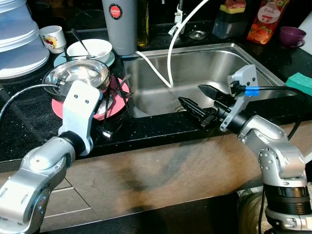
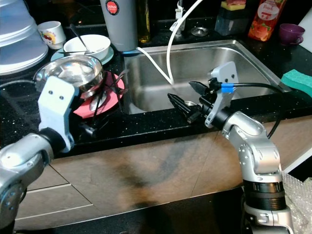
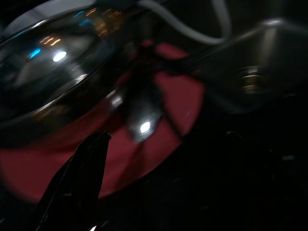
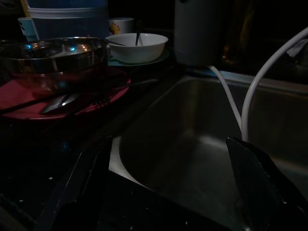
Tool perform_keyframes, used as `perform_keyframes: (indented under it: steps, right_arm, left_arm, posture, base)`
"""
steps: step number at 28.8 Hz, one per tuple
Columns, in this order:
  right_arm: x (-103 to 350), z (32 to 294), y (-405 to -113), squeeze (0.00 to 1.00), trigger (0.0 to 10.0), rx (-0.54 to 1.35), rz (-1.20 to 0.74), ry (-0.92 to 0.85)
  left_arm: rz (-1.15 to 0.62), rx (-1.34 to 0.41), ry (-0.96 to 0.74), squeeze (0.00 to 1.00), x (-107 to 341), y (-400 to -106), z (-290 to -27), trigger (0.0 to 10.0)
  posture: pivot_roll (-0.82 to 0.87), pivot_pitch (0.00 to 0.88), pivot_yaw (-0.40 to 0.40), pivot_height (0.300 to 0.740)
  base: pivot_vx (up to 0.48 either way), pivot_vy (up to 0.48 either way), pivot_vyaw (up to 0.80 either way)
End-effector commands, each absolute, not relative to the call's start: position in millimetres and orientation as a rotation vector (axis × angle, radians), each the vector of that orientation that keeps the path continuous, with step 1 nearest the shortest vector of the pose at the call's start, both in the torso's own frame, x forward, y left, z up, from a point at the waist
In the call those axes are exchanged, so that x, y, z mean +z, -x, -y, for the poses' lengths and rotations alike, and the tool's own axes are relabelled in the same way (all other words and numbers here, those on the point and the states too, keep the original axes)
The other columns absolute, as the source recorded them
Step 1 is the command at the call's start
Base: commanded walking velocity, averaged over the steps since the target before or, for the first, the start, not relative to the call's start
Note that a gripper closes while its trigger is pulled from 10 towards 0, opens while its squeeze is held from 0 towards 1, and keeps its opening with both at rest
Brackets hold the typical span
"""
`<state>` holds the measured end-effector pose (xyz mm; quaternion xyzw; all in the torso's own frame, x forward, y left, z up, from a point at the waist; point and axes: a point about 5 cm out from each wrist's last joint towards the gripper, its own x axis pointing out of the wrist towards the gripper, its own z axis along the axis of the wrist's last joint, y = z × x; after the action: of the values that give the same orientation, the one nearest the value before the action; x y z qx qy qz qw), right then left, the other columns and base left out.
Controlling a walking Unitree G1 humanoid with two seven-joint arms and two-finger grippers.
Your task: Kitchen organization
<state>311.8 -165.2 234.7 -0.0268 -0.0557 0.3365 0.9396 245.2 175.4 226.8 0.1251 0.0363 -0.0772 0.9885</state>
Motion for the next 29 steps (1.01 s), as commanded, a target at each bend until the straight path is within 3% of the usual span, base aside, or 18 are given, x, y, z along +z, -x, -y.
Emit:
perform_keyframes:
  steps: [1, 8, 11, 12, 15, 22, 29]
  right_arm:
    - [232, 163, -314, 0.00, 10.0, 0.675, 0.117, 0.083]
    - [230, 154, -317, 0.00, 10.0, 0.673, 0.127, 0.114]
    - [228, 147, -319, 0.00, 10.0, 0.673, 0.122, 0.123]
    - [225, 139, -321, 0.00, 10.0, 0.671, 0.107, 0.129]
    - [222, 131, -326, 0.00, 10.0, 0.657, 0.095, 0.124]
    - [222, 107, -331, 0.00, 10.0, 0.674, 0.098, 0.095]
    - [225, 88, -330, 0.00, 10.0, 0.727, 0.113, 0.080]
  left_arm:
    - [-0.130, -0.094, -0.274, 0.00, 216, -245, -180, 10.0]
    - [-0.116, -0.112, -0.272, 0.00, 210, -245, -175, 10.0]
    - [-0.043, -0.220, -0.243, 0.00, 218, -244, -173, 10.0]
    - [0.001, -0.350, -0.277, 0.00, 225, -241, -180, 10.0]
    - [0.006, -0.417, -0.301, 0.00, 228, -238, -196, 10.0]
    - [0.067, -0.424, -0.267, 0.00, 233, -236, -230, 10.0]
    - [0.109, -0.457, -0.251, 0.00, 222, -232, -240, 10.0]
  posture:
    - [0.01, 0.081, -0.001, 0.740]
    - [0.00, 0.085, -0.004, 0.740]
    - [0.00, 0.084, -0.005, 0.740]
    - [0.00, 0.084, -0.009, 0.740]
    - [0.00, 0.083, -0.009, 0.740]
    - [0.01, 0.086, -0.011, 0.740]
    - [0.01, 0.090, -0.011, 0.740]
  base:
    - [0.000, 0.000, 0.00]
    - [0.000, 0.000, 0.00]
    - [0.000, 0.000, 0.00]
    - [0.000, 0.000, 0.00]
    - [0.000, 0.000, 0.00]
    - [0.000, 0.000, 0.00]
    - [0.000, 0.000, 0.00]
